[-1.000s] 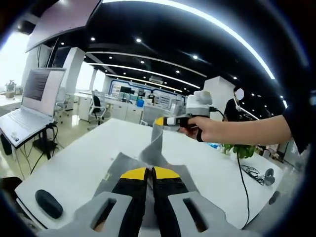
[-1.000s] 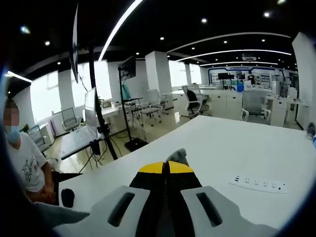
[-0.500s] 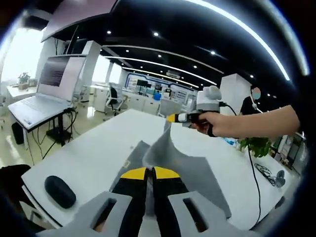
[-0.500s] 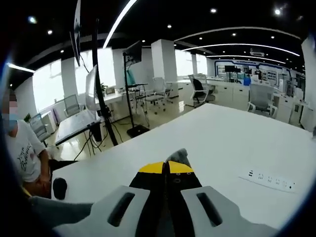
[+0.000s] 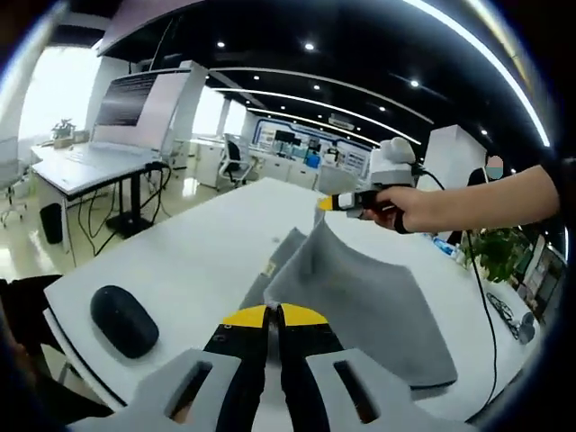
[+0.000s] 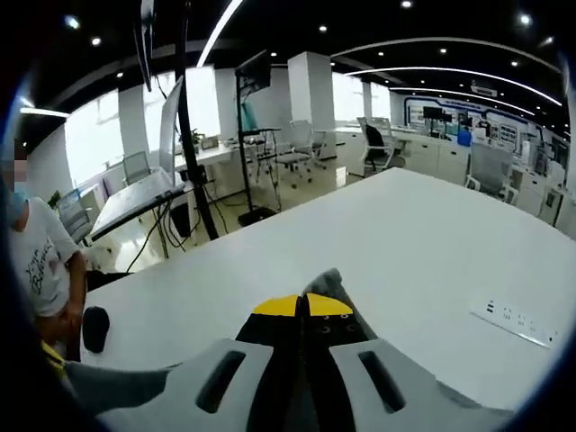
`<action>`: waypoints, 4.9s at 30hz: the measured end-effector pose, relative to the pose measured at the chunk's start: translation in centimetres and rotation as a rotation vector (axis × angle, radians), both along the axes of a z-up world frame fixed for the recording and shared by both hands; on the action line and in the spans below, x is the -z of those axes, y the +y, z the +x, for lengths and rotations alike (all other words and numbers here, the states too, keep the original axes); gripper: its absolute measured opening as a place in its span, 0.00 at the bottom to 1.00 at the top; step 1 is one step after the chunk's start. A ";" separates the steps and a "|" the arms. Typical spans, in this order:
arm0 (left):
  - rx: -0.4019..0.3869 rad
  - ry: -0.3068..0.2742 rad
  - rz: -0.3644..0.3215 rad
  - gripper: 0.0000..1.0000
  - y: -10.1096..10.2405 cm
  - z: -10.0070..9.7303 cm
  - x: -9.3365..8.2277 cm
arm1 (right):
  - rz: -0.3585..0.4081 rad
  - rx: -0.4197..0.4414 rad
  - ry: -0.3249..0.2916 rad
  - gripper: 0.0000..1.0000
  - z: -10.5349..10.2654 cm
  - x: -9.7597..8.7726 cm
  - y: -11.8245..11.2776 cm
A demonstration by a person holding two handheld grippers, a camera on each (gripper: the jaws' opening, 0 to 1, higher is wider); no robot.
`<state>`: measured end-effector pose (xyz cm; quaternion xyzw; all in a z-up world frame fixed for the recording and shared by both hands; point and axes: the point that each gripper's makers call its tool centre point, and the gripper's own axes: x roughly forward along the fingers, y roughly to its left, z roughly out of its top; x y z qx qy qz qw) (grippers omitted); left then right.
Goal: Fold the towel on the table until its edges align and the towel forms a compact rectangular stack.
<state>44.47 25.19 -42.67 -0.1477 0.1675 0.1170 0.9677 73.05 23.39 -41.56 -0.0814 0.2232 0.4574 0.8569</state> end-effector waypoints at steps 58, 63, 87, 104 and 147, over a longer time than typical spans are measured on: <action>-0.005 0.167 0.025 0.36 1.2 1.2 6.9 | -0.203 -0.192 0.048 0.32 -0.2 8.6 1.4; 0.053 0.185 0.029 0.42 0.0 1.7 6.7 | -0.212 -0.237 0.041 0.35 -0.9 8.3 0.0; 0.319 0.188 0.130 0.55 -6.3 3.7 4.6 | -0.233 -0.213 0.074 0.41 -0.2 7.2 -5.6; 0.456 0.179 0.124 0.60 -11.9 4.8 4.2 | -0.251 -0.137 0.091 0.44 1.2 6.7 -12.3; 0.729 0.203 0.113 0.63 -23.4 5.3 3.9 | -0.253 0.006 0.127 0.41 2.5 5.9 -25.4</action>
